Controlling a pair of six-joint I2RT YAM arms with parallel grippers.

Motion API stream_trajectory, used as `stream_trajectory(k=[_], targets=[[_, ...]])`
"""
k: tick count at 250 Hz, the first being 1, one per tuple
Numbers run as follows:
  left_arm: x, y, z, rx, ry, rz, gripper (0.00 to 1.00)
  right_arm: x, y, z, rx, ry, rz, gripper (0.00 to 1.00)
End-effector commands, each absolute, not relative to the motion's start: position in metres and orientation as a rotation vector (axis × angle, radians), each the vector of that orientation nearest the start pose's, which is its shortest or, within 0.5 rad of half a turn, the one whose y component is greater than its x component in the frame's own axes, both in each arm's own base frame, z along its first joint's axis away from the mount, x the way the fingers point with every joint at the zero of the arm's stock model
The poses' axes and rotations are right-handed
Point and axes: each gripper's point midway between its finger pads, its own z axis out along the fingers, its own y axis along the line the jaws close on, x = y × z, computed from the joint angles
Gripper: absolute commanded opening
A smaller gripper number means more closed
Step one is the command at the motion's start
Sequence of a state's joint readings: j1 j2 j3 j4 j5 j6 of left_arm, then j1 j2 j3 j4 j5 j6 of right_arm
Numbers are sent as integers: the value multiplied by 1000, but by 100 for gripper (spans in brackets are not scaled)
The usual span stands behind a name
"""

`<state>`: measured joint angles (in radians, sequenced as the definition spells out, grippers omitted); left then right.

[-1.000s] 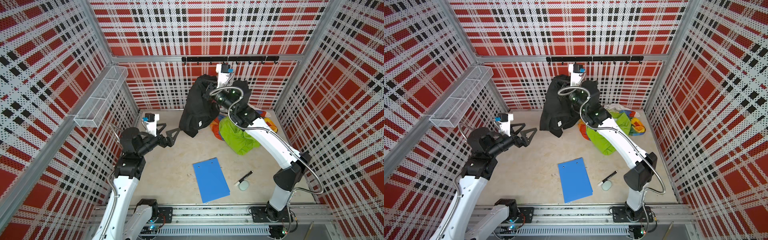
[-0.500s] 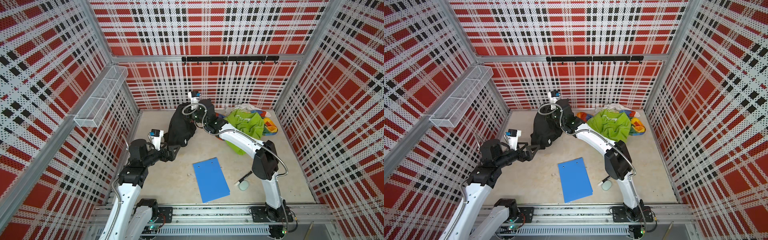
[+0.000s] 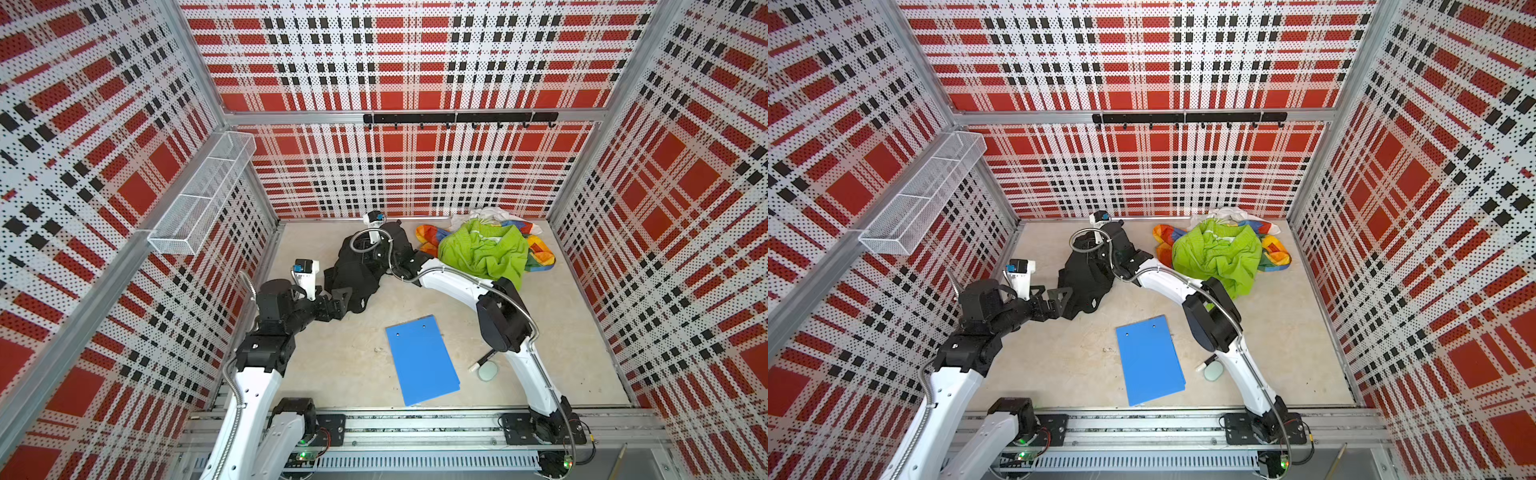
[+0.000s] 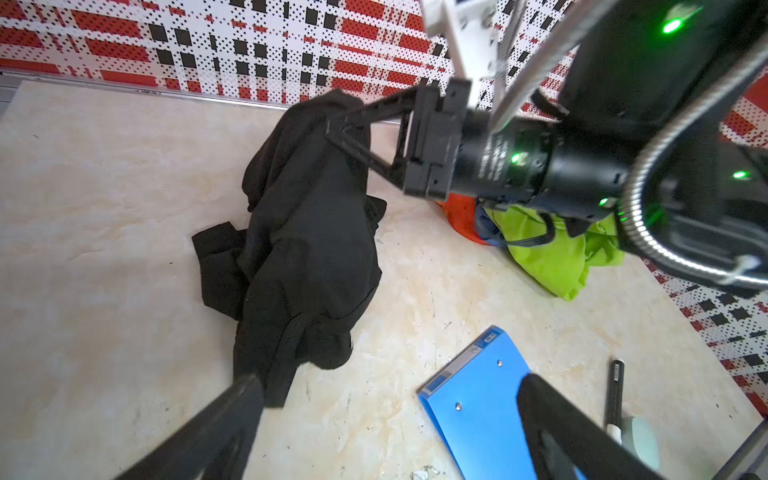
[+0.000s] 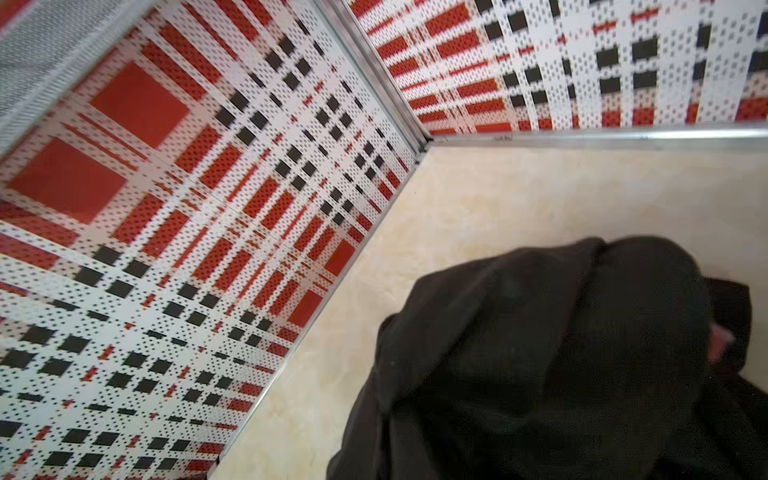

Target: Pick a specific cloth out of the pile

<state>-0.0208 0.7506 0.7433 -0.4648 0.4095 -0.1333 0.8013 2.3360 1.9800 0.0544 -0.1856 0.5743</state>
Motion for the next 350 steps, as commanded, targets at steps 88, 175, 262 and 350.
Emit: stream_trajectory(k=[88,175,262,350], targets=[[280,-67,254,125,2020,-478,99,460,515,80,-307,2234,998,10],[283,-67,248,117,2041,-478,99,442,502,167,-378,2090,1044,56],[302,-60,235,-25,2117,-448,99,397,420,237,-362,1963,967,68],[379,-88,209,-195,2197,-243,99,357,317,275,-244,1895,851,72]])
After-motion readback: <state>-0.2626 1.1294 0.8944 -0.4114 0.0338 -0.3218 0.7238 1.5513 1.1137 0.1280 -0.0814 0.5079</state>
